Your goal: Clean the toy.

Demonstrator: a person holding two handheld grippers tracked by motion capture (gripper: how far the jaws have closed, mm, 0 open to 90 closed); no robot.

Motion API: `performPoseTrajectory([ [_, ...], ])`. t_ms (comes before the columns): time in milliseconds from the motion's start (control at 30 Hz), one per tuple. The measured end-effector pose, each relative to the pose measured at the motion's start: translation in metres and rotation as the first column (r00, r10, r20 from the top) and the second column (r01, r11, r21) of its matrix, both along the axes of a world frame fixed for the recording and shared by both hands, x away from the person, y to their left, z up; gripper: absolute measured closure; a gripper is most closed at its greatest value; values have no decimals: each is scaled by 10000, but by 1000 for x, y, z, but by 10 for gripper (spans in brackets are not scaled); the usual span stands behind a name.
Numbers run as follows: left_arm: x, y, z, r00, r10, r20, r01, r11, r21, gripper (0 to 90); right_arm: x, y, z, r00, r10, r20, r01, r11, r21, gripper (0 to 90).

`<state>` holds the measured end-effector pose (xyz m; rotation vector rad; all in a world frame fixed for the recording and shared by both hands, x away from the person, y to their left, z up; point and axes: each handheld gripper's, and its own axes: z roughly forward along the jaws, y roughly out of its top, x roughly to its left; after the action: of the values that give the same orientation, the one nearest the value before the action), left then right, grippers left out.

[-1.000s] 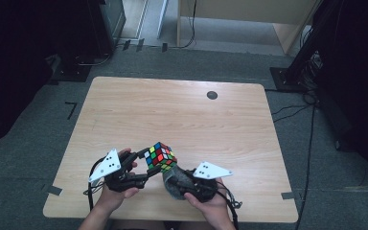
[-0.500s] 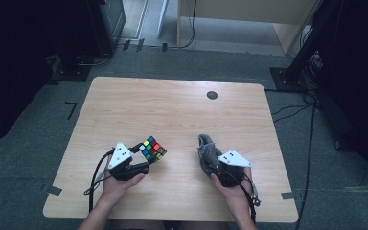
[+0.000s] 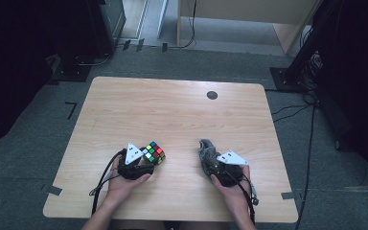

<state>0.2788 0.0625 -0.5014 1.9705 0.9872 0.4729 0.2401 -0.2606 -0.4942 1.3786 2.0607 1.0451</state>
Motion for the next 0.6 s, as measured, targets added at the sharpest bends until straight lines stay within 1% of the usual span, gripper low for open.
performPoseTrajectory([
  [67, 2, 1, -1, 9999, -74, -94, 74, 10000, -39, 340, 0, -1, -1, 10000, -62, -13, 62, 10000, -12, 608],
  [233, 4, 3, -6, 9998, -156, -99, 154, 9996, -257, 340, 1, -1, -4, 9999, -98, -138, 98, 10000, -4, 611],
  [333, 5, 4, -7, 9998, -164, -137, 159, 9992, -358, 342, 1, -1, -5, 9999, -99, -110, 98, 9999, -25, 612],
  [433, 6, 5, -7, 9995, -104, -285, 89, 9986, -524, 341, 1, -1, -5, 9999, -123, -111, 123, 9999, -13, 612],
  [467, 7, 6, -8, 9992, -30, -404, 5, 9982, -597, 338, 2, -1, -5, 9998, -123, -123, 123, 9999, -10, 611],
  [533, 8, 7, -9, 9976, 73, -688, -109, 9986, -512, 316, 2, -1, -6, 9998, -104, -140, 104, 9999, -27, 609],
  [600, 9, 5, -10, 9961, 278, -840, -300, 9993, -242, 274, 2, -1, -7, 9998, -113, -158, 112, 9999, -27, 606],
])
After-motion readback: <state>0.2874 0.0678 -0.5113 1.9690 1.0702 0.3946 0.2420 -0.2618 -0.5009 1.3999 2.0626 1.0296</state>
